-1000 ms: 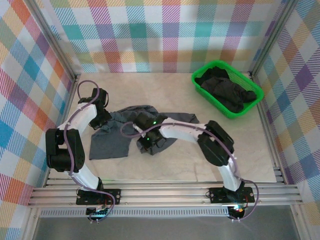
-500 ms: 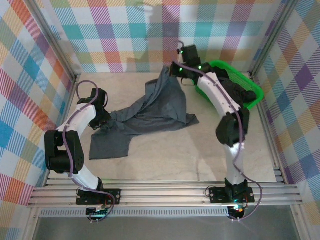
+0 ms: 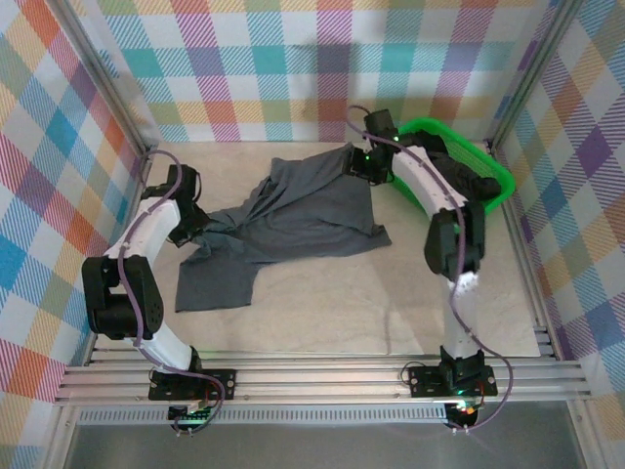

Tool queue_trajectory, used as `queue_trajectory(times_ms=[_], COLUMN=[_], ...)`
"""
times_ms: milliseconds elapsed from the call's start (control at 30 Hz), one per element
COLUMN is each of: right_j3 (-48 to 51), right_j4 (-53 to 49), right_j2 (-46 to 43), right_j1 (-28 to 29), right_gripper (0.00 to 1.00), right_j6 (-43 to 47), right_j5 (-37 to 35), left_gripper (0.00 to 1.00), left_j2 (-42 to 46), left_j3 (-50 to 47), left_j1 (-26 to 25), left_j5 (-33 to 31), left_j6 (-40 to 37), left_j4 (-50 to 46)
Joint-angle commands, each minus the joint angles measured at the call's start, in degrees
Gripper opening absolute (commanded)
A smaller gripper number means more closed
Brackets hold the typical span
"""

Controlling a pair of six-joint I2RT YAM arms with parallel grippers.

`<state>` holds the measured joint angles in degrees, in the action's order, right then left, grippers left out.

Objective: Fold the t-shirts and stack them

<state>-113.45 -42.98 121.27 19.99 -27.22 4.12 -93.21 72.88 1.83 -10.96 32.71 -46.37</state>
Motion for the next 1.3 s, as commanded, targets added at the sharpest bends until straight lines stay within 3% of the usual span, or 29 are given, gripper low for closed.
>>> queue_trajectory(times_ms=[0, 133, 233, 300, 400, 467, 567, 700, 900, 1000, 1267], right_j3=[15.3, 35.3, 43.6, 47.1, 49.6, 49.8, 50.3, 53.1, 52.3, 50.3, 44.6], right_j4=[11.1, 16.8, 15.6, 15.6, 14.5, 12.7, 11.5, 14.3, 16.2, 15.7, 15.6], right_j2=[-13.7, -25.3, -29.3, -30.4, -29.7, -27.7, -25.9, -25.6, -20.3, -17.6, -12.6], right_j1=[0.0, -0.1, -0.5, -0.8, -1.7, -2.3, -2.3, -0.6, -0.4, -0.5, -2.3], right_gripper=[0.49, 0.45, 0.4, 0.37, 0.34, 0.37, 0.41, 0.43, 0.38, 0.38, 0.34], right_j6=[-4.3, -8.4, -10.8, -11.7, -12.3, -12.8, -15.1, -19.9, -23.4, -23.9, -23.5], right_j5=[-0.7, -2.1, -1.8, -1.9, -2.5, -2.4, 0.8, 4.3, 6.3, 6.1, 4.1], left_gripper=[0.0, 0.0, 0.01, 0.07, 0.53, 0.61, 0.62, 0.61, 0.58, 0.57, 0.54], left_j2=[-1.4, -5.7, -12.1, -15.9, -17.5, -15.6, -9.4, 2.5, 13.8, 16.3, 22.8], left_j3=[2.4, 6.9, 14.5, 19.0, 21.6, 20.4, 15.6, 2.1, -13.1, -15.5, -15.5], left_j1=[3.5, 6.9, 8.2, 8.9, 9.4, 9.2, 8.5, 8.3, 5.3, 1.4, -10.8], left_j5=[0.9, 4.7, 7.7, 8.5, 7.8, 8.1, 5.8, 5.6, 8.3, 10.5, 7.4], left_j6=[-1.1, -2.6, -3.9, -3.3, -0.4, 1.0, 1.9, 3.2, 9.9, 14.0, 19.0], left_j4=[-0.2, 3.3, 4.2, 3.8, 3.0, 2.9, 0.5, -0.6, -1.6, 0.4, -1.4])
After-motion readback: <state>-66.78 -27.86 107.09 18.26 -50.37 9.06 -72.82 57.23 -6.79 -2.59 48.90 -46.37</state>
